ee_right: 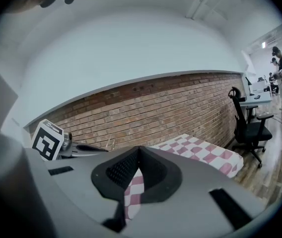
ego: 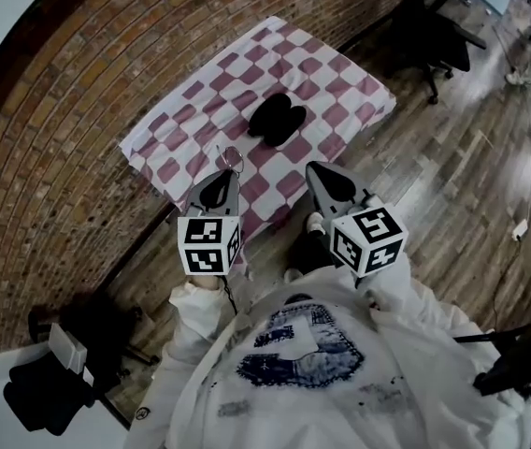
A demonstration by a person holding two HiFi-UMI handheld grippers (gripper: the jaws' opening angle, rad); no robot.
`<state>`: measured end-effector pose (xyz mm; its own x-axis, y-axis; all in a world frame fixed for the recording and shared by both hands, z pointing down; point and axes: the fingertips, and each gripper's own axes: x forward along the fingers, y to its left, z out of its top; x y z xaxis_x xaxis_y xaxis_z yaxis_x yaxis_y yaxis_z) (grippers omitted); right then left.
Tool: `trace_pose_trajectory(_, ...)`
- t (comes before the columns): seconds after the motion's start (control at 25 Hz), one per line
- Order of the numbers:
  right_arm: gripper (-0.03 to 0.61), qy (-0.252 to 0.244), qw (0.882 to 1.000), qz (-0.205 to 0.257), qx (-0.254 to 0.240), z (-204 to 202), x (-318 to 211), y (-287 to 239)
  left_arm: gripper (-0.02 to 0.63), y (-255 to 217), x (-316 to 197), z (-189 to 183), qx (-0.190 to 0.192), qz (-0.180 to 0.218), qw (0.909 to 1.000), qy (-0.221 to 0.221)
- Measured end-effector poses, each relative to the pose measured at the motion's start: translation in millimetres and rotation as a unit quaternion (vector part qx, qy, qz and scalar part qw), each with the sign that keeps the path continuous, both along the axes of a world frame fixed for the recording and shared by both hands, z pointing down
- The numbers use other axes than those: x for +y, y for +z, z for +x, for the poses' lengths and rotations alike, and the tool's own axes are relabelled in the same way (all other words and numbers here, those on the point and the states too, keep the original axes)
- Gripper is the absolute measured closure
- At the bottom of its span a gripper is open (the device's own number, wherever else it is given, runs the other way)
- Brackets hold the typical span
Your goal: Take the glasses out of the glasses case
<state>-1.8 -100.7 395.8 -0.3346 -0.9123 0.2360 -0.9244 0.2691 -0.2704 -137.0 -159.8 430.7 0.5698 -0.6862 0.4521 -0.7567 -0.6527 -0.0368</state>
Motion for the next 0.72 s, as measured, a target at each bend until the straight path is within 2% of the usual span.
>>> trace_pose_trajectory(0.24, 0.565, -0.002, 1.000, 0.022, 0.007, -9, 31, -15, 0.594, -37, 40, -16, 0.041, 0.037, 0.9982, -0.025)
trace_pose_trajectory(0.48, 0.565, 0.007, 0.999, 0.040, 0.008, -12, 57, -30, 0.594, -61, 77, -21, 0.054, 0.064, 0.9960, -0.029)
trace_pose_trajectory(0.72, 0.565, 0.012, 0.999, 0.048, 0.016, -16, 69, -37, 0.594, -69, 89, -30, 0.063, 0.072, 0.9950, -0.030)
